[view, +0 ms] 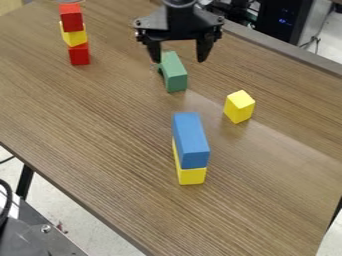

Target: Move the green object on top of blue and yellow box.

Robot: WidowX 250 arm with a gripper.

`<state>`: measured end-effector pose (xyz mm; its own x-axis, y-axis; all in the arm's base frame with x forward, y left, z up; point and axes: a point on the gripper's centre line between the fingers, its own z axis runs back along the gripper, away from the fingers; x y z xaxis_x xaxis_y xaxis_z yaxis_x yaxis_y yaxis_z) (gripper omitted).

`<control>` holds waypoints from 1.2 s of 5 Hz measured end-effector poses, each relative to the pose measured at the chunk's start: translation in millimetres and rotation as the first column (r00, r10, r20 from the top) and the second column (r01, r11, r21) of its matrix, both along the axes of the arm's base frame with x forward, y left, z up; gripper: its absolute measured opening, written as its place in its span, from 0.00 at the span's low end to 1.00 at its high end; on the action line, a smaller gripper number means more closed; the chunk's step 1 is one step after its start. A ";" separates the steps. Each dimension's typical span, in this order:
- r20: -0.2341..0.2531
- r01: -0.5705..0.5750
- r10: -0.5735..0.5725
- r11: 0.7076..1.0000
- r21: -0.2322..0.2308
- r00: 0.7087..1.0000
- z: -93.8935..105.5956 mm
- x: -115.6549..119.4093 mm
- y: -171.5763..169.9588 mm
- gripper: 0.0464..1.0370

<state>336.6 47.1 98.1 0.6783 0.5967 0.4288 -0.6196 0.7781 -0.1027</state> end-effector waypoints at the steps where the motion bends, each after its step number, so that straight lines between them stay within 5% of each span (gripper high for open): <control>1: -0.013 -0.039 0.039 0.999 0.013 0.999 -6.3 12.5 5.1 0.96; 3: -0.046 -0.073 0.075 0.997 0.033 0.996 -21.5 24.8 13.6 0.96; 6: -0.076 -0.123 0.122 0.992 0.001 0.990 -42.6 22.2 27.2 0.96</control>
